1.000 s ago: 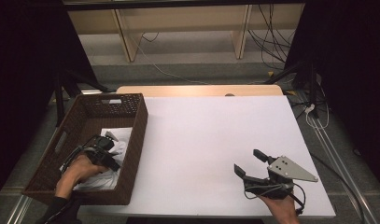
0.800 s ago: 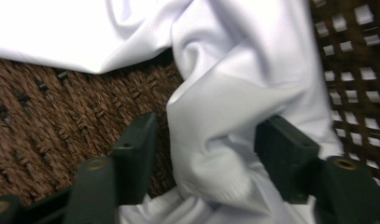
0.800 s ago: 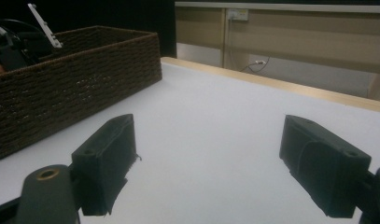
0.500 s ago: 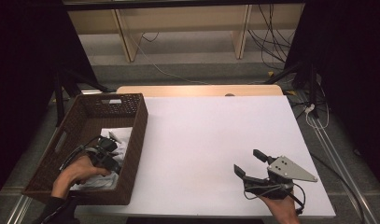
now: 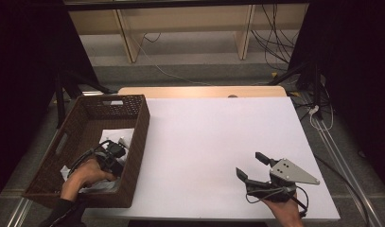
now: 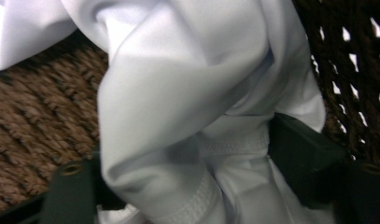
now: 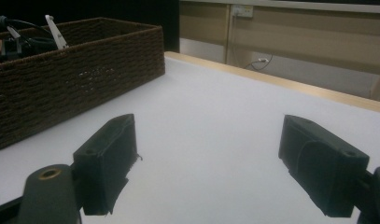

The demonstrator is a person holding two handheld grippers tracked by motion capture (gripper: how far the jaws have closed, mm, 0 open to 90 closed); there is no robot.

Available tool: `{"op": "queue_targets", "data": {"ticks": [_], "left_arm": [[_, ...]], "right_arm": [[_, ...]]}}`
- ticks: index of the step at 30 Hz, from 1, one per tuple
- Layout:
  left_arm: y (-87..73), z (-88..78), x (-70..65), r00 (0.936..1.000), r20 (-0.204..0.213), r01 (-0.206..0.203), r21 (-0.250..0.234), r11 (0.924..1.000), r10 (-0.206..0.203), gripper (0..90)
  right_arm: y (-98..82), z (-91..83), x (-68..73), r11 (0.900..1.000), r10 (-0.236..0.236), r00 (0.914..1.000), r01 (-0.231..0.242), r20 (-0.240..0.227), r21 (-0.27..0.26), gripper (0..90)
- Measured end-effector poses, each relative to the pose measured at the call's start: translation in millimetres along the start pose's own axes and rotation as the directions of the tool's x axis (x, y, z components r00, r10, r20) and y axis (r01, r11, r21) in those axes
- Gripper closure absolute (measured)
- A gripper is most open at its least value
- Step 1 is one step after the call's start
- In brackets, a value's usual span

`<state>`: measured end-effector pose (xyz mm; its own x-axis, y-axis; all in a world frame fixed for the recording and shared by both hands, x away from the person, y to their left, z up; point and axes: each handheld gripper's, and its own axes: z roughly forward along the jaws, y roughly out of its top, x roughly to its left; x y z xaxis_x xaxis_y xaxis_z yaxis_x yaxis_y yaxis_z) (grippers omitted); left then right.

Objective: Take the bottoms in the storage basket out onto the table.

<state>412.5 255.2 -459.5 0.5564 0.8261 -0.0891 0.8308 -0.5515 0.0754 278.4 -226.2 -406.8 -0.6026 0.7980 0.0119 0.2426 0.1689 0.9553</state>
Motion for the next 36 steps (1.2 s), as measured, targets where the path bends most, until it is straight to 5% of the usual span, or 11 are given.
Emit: {"op": "queue_targets", "data": {"ticks": [2, 7, 8, 16, 20, 22, 25, 33, 36], "left_arm": [[-1.2, -1.7, 4.0, 0.9998, 0.012, 0.017, -0.018, 0.9997, -0.017, 42.9], [-5.1, -5.8, 11.0, 0.9992, 0.027, 0.032, -0.049, 0.9983, -0.031, 53.4], [-6.6, -8.3, 11.8, 0.9997, 0.009, 0.023, -0.066, 0.9976, -0.022, 70.2], [-8.5, -12.4, 17.7, 0.9987, 0.011, 0.052, -0.114, 0.9921, -0.051, 78.0], [-10.2, -23.2, 19.4, 0.9975, 0.044, 0.063, -0.204, 0.9770, -0.055, 78.7], [-12.1, -31.3, 20.6, 0.9972, 0.052, 0.064, -0.250, 0.9662, -0.053, 78.8], [-16.7, -45.4, 24.7, 0.9947, 0.078, 0.089, -0.329, 0.9403, -0.067, 78.9], [-24.6, -83.0, 18.9, 0.9919, 0.099, 0.119, -0.518, 0.8468, -0.079, 78.7], [-26.0, -90.7, 15.8, 0.9917, 0.101, 0.122, -0.553, 0.8240, -0.079, 78.7]], "right_arm": [[-0.1, 0.2, -0.3, 1.000, 0.001, 1.0000, -0.001, 0.001, 0.000, 20.4], [-0.3, 0.8, -0.5, 1.000, -0.001, 1.0000, 0.001, 0.002, 0.006, 20.6], [-0.2, 0.9, -0.4, 1.000, -0.003, 1.0000, 0.003, 0.003, 0.012, 20.6], [-0.1, 0.7, -0.9, 1.000, -0.004, 1.0000, 0.004, 0.005, 0.009, 20.8], [0.1, 0.1, -1.6, 1.000, -0.006, 1.0000, 0.006, 0.006, 0.009, 20.9], [0.2, -0.2, -1.7, 1.000, -0.005, 1.0000, 0.005, 0.007, 0.010, 20.9], [0.4, -0.5, -1.8, 1.000, -0.005, 1.0000, 0.005, 0.007, 0.007, 20.9], [0.3, -0.4, -1.7, 1.000, -0.006, 0.9999, 0.006, 0.010, 0.010, 20.9], [0.1, -0.8, -1.7, 1.000, -0.007, 0.9999, 0.007, 0.014, 0.010, 21.0]]}}
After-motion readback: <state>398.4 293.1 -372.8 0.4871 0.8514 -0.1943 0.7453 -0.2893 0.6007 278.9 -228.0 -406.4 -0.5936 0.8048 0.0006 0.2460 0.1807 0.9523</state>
